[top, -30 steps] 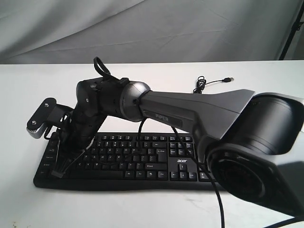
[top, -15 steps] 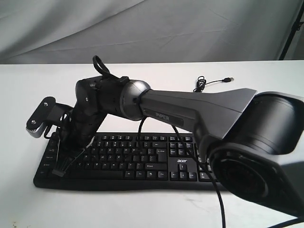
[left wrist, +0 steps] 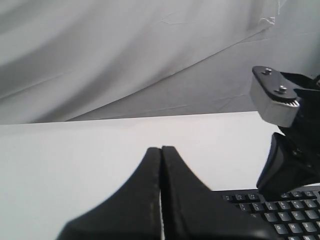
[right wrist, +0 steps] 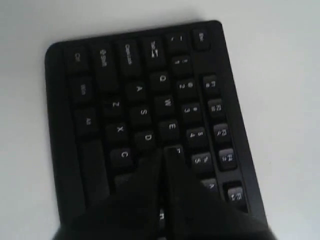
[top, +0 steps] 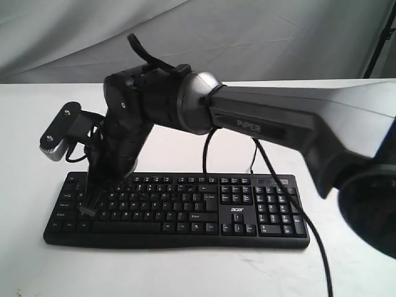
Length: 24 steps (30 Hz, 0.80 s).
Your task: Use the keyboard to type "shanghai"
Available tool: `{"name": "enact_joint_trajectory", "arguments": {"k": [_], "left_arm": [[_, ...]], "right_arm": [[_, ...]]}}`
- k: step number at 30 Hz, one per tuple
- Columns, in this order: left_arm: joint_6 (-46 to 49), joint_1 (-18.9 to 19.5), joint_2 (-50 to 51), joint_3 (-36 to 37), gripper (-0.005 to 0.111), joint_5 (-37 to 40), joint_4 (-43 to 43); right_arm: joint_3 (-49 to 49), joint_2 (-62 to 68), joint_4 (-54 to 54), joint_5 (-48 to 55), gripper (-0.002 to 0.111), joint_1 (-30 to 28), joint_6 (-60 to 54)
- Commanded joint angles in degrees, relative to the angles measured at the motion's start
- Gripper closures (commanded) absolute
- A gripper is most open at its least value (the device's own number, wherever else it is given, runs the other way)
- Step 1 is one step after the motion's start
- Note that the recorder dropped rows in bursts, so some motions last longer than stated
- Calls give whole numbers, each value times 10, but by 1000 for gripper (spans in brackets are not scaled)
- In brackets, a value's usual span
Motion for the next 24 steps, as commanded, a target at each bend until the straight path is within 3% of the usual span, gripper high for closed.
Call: {"name": "enact_joint_trajectory", "arguments": {"k": [1,7,24], "left_arm": [[-2,-4,-1,1,107,-3,-1],[-2,-4,-1,1,107,-3,-1],[-2,-4,-1,1,107,-3,-1]], "right_arm": [[105,-60,7,-73,108,-13,10],[228,-106,52,-167,108,-29,10],[241,-73,110,-231,108,-29,-37]]}}
